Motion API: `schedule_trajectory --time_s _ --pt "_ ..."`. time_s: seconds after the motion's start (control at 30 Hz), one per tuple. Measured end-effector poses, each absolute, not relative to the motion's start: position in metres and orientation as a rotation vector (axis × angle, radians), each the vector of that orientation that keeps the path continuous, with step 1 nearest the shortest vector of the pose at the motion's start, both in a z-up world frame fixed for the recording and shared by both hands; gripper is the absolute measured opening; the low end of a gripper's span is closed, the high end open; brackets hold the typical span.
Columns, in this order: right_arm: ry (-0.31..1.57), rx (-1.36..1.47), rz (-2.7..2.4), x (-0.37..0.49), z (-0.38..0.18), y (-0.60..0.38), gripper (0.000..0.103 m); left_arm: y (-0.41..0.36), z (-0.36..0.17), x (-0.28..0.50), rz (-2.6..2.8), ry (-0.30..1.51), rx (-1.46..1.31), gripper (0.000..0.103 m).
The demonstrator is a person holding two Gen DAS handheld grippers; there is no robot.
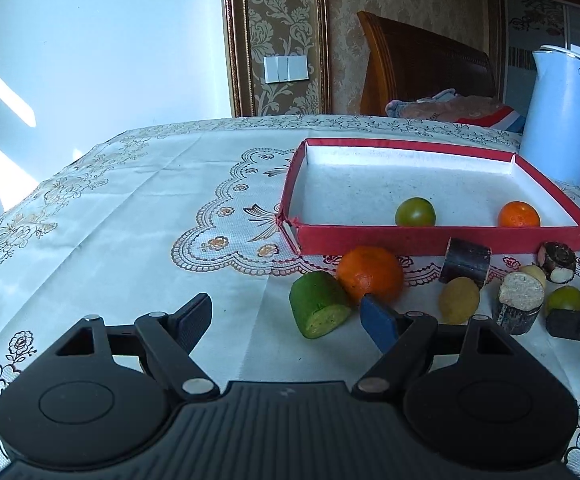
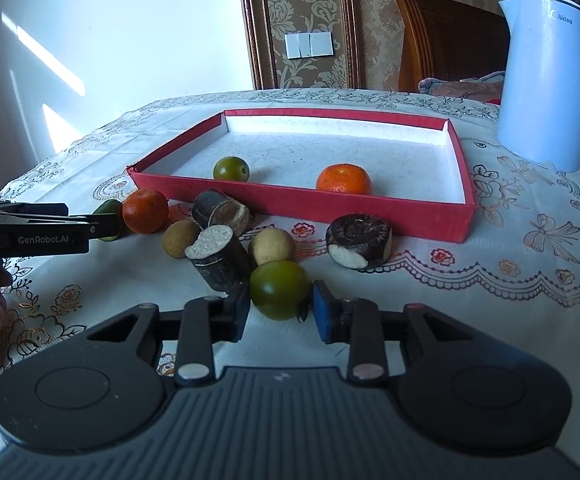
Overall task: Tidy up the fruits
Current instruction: 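Close the right tool on the dark green fruit while the left tool grasps a cucumber slice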
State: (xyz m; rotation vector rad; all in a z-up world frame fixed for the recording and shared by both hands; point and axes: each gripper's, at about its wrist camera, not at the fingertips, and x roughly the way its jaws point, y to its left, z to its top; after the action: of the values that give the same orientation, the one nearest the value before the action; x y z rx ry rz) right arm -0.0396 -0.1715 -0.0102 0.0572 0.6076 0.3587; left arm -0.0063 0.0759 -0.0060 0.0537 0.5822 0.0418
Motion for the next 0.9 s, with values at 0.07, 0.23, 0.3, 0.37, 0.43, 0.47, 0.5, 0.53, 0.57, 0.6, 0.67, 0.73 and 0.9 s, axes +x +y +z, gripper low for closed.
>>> schedule_trajectory --time_s 0.07,0.23,0.3,0.37,0.43,0.47,0.5,0.53,0.57,0.6,0.67,0.73,0.9 --pt "0.608 0.061 0.36 -0.039 -0.01 -0.172 0.031 0.078 -0.008 -0.001 0.05 0.599 0.036 0.081" --pt "0.609 0.072 0.363 -0.039 -0.011 -0.173 0.031 0.088 -0.01 0.008 0.05 0.635 -0.037 0.082" --pt "0.609 0.074 0.363 -0.039 -0.011 -0.173 0.031 0.087 -0.01 0.008 0.053 0.63 -0.036 0.074" --pt "0.609 0.078 0.363 -0.039 -0.011 -0.174 0.031 0.085 -0.011 0.006 0.034 0.627 -0.034 0.06" --pt "0.609 0.081 0.361 -0.039 -0.011 -0.174 0.031 0.082 -0.011 0.006 0.034 0.63 -0.026 0.057" --pt "0.609 0.082 0.362 -0.039 -0.011 -0.174 0.031 0.081 -0.012 0.006 0.037 0.628 -0.019 0.055" --pt "0.609 0.081 0.361 -0.039 -0.011 -0.174 0.031 0.081 -0.011 0.005 0.036 0.626 -0.02 0.052" --pt "0.609 0.082 0.36 -0.039 -0.011 -0.174 0.031 0.081 -0.011 0.004 0.036 0.625 -0.028 0.05" --pt "0.609 0.082 0.36 -0.039 -0.011 -0.175 0.031 0.08 -0.011 0.003 0.037 0.623 -0.03 0.046" --pt "0.609 0.082 0.359 -0.039 -0.011 -0.175 0.031 0.079 -0.01 0.002 0.035 0.619 -0.029 0.04" --pt "0.609 0.081 0.359 -0.039 -0.011 -0.175 0.031 0.075 -0.01 -0.001 0.036 0.613 -0.027 0.034" --pt "0.608 0.079 0.358 -0.038 -0.011 -0.175 0.031 0.07 -0.01 -0.004 0.034 0.614 -0.023 0.032" --pt "0.608 0.07 0.355 -0.038 -0.011 -0.173 0.031 0.055 -0.009 -0.014 0.052 0.599 -0.012 0.031"
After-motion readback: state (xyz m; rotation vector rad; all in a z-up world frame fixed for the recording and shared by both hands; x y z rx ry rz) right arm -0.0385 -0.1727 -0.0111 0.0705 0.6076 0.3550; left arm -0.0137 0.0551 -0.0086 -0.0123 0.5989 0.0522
